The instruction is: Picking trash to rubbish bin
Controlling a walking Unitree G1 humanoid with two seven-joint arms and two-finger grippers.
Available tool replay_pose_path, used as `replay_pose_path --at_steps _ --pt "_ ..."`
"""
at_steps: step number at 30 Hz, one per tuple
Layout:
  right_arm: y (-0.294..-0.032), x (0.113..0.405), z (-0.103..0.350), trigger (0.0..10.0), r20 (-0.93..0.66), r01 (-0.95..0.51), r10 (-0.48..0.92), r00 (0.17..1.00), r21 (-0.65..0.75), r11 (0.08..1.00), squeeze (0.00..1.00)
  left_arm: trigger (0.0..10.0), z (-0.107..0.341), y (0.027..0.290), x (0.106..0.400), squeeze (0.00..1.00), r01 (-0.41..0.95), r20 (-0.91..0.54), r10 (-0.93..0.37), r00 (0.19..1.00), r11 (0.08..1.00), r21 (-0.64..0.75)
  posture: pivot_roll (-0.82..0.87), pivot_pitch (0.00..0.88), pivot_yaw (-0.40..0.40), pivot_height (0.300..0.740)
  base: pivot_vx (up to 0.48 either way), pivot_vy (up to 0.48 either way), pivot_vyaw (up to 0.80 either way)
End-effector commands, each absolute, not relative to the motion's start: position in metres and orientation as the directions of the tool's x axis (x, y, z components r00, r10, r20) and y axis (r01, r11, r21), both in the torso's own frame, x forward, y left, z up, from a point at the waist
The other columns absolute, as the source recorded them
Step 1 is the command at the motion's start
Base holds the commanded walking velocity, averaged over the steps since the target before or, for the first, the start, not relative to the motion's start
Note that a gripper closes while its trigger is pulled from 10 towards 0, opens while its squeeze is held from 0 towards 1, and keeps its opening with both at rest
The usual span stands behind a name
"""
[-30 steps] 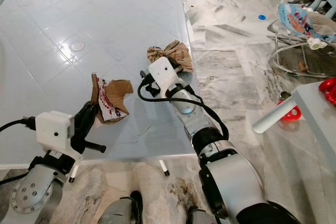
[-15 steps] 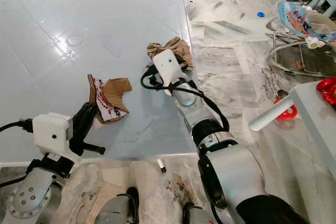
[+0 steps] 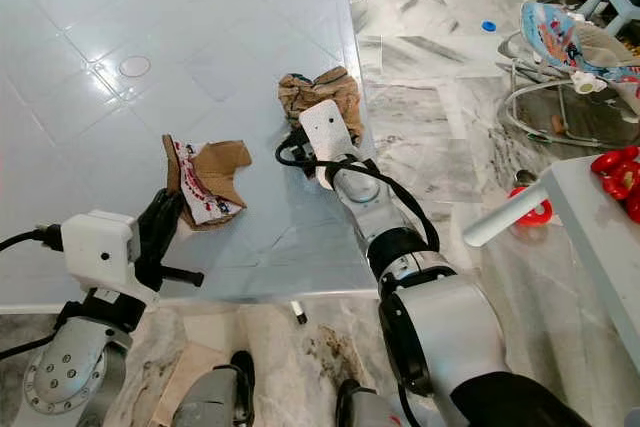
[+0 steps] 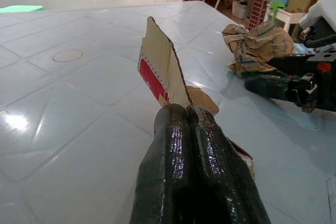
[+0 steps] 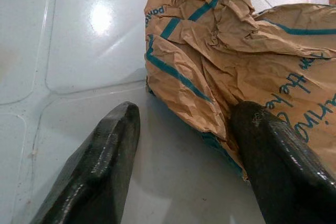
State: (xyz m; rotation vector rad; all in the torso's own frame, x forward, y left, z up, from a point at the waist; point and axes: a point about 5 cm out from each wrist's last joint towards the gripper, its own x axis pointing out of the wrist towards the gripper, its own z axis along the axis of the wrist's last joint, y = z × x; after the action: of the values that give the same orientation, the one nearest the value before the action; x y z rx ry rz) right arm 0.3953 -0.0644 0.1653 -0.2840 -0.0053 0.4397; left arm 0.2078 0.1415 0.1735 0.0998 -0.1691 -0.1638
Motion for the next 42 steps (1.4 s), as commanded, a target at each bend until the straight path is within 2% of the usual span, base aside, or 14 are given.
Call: replay_pose_path --at_steps 1,14,24,30,31,37,42 --pt "-0.068 0.391 0.147 0.0 -0.159 -0.444 0.416 0.896 -0.242 0.863 0.00 0.0 0.169 0.138 0.206 0.00 0.161 0.141 -0.175 0.974 0.981 0.110 0.26 0.256 -0.109 0.740 0.000 0.000 0.00" --pt "-0.071 0.386 0.133 0.0 -0.216 -0.480 0.437 0.873 -0.220 0.849 0.00 0.0 0.169 0.141 0.213 0.00 0.164 0.152 -0.180 0.972 0.980 0.109 0.22 0.248 -0.102 0.740 0.000 0.000 0.00" --pt "-0.050 0.381 0.137 0.0 -0.183 -0.585 0.558 0.809 -0.165 0.794 0.00 0.0 0.166 0.138 0.210 0.00 0.163 0.145 -0.176 0.974 0.982 0.097 0.22 0.248 -0.106 0.740 0.000 0.000 0.00" --pt "-0.046 0.378 0.141 0.0 -0.119 -0.631 0.619 0.776 -0.142 0.763 0.00 0.0 0.166 0.139 0.212 0.00 0.168 0.148 -0.181 0.972 0.981 0.097 0.21 0.242 -0.099 0.740 0.000 0.000 0.00" --pt "-0.050 0.379 0.147 0.0 -0.057 -0.622 0.621 0.781 -0.145 0.769 0.00 0.0 0.166 0.139 0.214 0.00 0.169 0.151 -0.183 0.971 0.981 0.097 0.20 0.241 -0.097 0.740 0.000 0.000 0.00" --pt "-0.060 0.383 0.167 0.0 0.078 -0.593 0.603 0.794 -0.122 0.796 0.00 0.0 0.166 0.137 0.217 0.00 0.176 0.159 -0.189 0.969 0.980 0.093 0.19 0.240 -0.097 0.740 0.000 0.000 0.00" --pt "-0.068 0.386 0.194 0.0 0.206 -0.556 0.579 0.788 -0.164 0.815 0.00 0.0 0.165 0.135 0.220 0.00 0.183 0.163 -0.195 0.967 0.979 0.088 0.16 0.223 -0.094 0.740 0.000 0.000 0.00"
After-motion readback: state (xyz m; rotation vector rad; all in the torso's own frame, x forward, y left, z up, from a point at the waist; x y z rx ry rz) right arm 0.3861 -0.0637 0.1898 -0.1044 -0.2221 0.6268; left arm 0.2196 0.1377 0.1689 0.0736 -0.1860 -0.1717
